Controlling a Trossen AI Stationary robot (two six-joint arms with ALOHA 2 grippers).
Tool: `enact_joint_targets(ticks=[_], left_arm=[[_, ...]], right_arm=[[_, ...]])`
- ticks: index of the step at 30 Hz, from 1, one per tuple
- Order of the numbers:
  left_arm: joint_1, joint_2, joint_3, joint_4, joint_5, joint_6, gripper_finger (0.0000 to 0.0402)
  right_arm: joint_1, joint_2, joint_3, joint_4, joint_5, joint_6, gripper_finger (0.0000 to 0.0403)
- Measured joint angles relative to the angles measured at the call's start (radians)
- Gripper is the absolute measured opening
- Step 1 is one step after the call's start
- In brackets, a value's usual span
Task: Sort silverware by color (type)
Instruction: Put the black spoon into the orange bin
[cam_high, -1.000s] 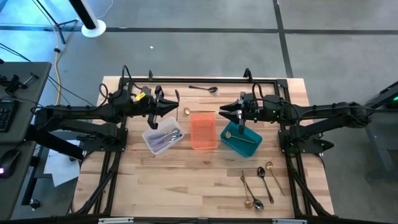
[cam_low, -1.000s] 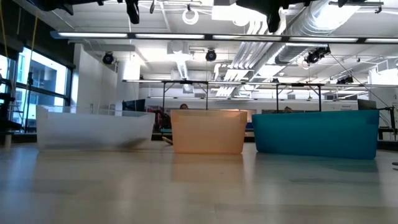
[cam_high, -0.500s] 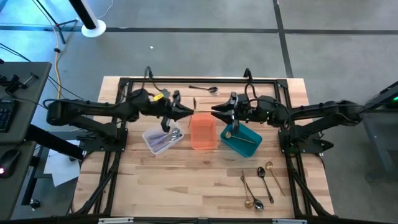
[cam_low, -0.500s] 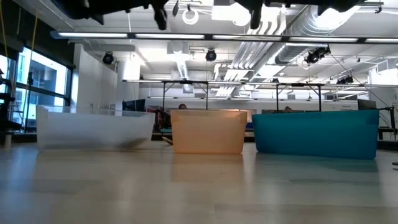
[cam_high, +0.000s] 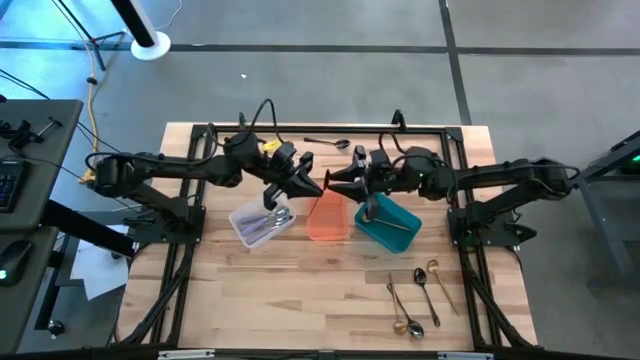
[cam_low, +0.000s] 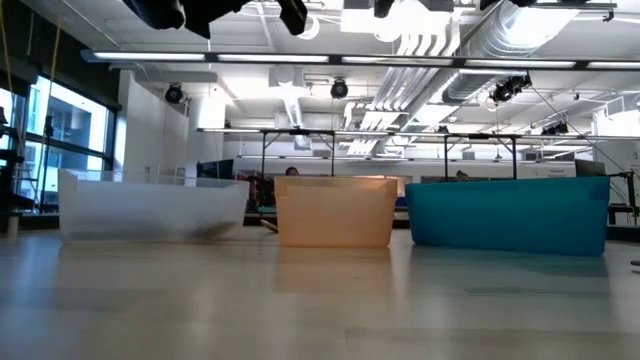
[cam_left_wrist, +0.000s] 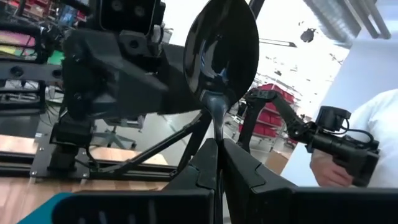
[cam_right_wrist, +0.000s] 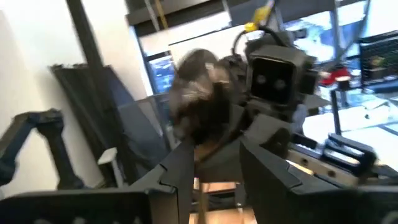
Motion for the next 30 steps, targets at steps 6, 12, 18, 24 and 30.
enact_joint_targets(ticks=[6, 12, 18, 24, 30], left_arm=[[0.009, 0.001, 0.000, 0.036, 0.008, -0.027, 0.0000], [0.005, 0.002, 0.000, 0.045, 0.028, -0.037, 0.0000], [0.013, 0.013, -0.001, 0.044, -0.039, -0.007, 0.0000], [0.020, 0.012, -0.001, 0.033, -0.042, -0.001, 0.0000], [0.014, 0.013, -0.001, 0.018, -0.051, 0.007, 0.0000]], right_arm=[[0.001, -0.001, 0.010, -0.054, -0.019, -0.038, 0.0114], [0.000, 0.000, 0.010, -0.059, 0.009, -0.038, 0.0114], [0.000, 0.006, 0.010, -0.057, -0.016, -0.034, 0.0114], [0.000, 0.024, 0.010, -0.043, -0.014, -0.040, 0.0114], [-0.006, 0.039, 0.009, -0.014, 0.027, -0.055, 0.0114]])
